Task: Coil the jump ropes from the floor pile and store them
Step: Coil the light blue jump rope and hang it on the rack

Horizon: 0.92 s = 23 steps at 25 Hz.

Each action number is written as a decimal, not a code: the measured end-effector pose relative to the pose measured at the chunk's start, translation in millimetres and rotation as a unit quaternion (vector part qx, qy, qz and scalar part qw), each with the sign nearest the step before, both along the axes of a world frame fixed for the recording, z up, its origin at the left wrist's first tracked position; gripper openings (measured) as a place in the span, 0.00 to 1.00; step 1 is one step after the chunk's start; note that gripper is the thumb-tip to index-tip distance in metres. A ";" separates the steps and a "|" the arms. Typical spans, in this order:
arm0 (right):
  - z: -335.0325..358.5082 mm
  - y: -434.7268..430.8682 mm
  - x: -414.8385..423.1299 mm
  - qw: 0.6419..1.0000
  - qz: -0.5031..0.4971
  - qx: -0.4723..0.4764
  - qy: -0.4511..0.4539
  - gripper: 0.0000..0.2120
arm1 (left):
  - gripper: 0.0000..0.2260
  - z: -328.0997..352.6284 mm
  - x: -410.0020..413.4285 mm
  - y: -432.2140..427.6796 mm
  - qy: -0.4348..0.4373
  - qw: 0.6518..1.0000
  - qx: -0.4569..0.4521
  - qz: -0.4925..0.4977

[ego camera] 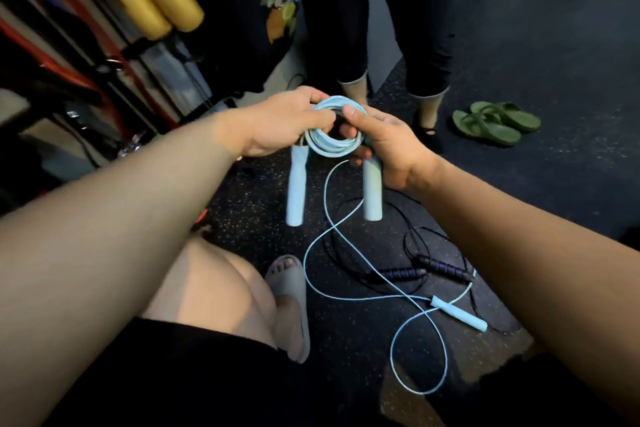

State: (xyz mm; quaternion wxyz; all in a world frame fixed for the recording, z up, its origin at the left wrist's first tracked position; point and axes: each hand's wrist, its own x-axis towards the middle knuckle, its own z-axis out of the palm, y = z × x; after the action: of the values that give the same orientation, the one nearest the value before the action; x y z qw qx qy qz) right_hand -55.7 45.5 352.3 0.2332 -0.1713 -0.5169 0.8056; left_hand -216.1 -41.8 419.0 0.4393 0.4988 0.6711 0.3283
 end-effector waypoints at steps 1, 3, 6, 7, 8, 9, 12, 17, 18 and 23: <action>-2.8 -8.0 -16.7 1.000 0.012 0.007 0.008 0.11 | 0.08 2.9 -16.9 -11.5 0.010 1.000 -0.007 -0.021; -10.8 -24.0 -53.3 0.999 0.025 0.020 0.010 0.09 | 0.03 1.1 -53.0 -32.9 0.017 0.999 -0.011 -0.032; -27.1 -46.3 -104.4 0.999 0.024 0.037 -0.017 0.06 | 0.06 -22.3 -109.7 -63.1 -0.016 0.998 -0.026 0.051; -34.1 -53.0 -119.2 0.998 0.029 0.045 -0.031 0.05 | 0.08 -32.6 -124.8 -73.6 -0.022 0.996 -0.027 0.082; -40.9 -58.6 -131.3 0.997 0.033 0.054 -0.046 0.05 | 0.10 -45.8 -137.9 -83.0 -0.030 0.993 -0.025 0.114; -48.1 -63.0 -142.4 0.996 0.037 0.059 -0.060 0.06 | 0.11 -58.2 -147.0 -91.8 -0.036 0.988 -0.018 0.148; -71.6 -69.9 -178.9 0.993 0.045 0.052 -0.093 0.08 | 0.14 -95.4 -167.2 -110.9 -0.069 0.970 0.017 0.234; -111.3 -71.1 -231.2 0.989 0.034 0.045 -0.134 0.08 | 0.08 -152.3 -195.9 -120.1 -0.096 0.931 0.071 0.346; -118.2 -72.4 -241.5 0.989 0.030 0.041 -0.138 0.08 | 0.08 -162.8 -203.1 -121.2 -0.107 0.923 0.076 0.361; -152.1 -73.4 -295.1 0.987 0.030 0.040 -0.151 0.08 | 0.10 -202.3 -239.9 -123.4 -0.123 0.885 0.082 0.442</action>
State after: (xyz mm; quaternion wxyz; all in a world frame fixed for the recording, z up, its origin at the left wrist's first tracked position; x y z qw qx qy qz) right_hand -350.9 -27.9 200.2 0.1343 -0.2660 -0.5827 0.7561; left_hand -456.0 -165.3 216.7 0.2853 0.1400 0.7332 0.6012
